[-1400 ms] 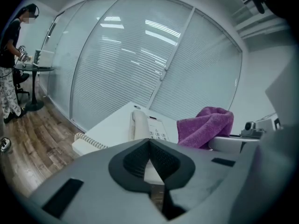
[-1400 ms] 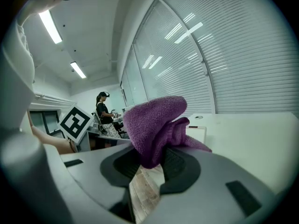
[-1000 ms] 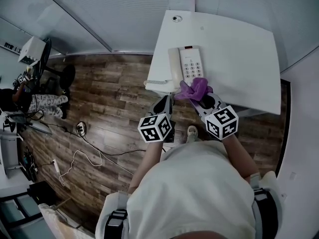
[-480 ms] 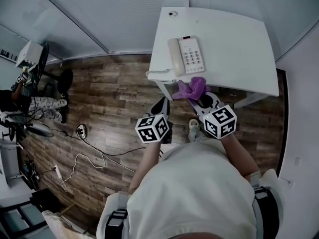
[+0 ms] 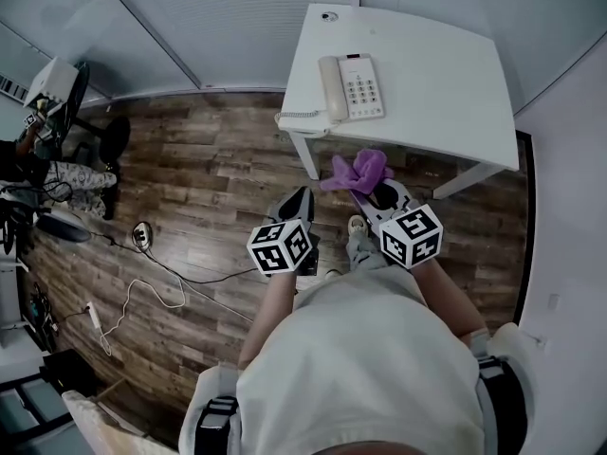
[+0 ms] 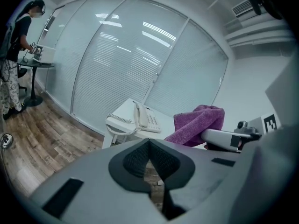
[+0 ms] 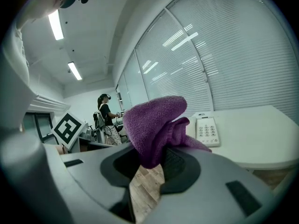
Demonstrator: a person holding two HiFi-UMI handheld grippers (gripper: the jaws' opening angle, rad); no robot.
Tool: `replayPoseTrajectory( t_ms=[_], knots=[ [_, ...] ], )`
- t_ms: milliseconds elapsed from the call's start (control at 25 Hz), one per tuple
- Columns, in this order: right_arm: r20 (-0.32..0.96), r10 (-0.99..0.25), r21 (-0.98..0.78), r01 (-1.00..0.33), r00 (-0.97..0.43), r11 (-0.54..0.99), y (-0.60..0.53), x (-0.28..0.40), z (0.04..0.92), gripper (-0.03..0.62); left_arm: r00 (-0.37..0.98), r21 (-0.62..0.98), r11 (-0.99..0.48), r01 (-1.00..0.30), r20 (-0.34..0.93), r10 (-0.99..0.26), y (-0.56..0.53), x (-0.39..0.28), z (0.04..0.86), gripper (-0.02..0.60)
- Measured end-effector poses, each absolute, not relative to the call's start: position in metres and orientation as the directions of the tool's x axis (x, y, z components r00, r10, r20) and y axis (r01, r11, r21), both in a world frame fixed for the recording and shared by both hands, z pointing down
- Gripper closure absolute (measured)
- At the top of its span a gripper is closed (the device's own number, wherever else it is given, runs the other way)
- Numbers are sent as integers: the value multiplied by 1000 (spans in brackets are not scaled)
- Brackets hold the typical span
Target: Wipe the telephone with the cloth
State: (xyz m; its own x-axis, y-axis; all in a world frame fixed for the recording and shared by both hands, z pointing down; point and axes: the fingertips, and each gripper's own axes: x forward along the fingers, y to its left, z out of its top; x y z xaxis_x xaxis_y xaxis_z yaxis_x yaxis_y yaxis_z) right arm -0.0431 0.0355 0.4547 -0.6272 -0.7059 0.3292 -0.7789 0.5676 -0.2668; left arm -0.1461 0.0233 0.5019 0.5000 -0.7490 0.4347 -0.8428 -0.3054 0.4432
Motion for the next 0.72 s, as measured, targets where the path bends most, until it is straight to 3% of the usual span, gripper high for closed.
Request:
replayPoseTrajectory(
  t_ms=[720],
  knots=[
    [311, -708, -269, -773, -634, 574, 97, -64, 458, 479, 521, 453, -326, -829, 416, -746, 77, -160, 502, 561]
  ],
)
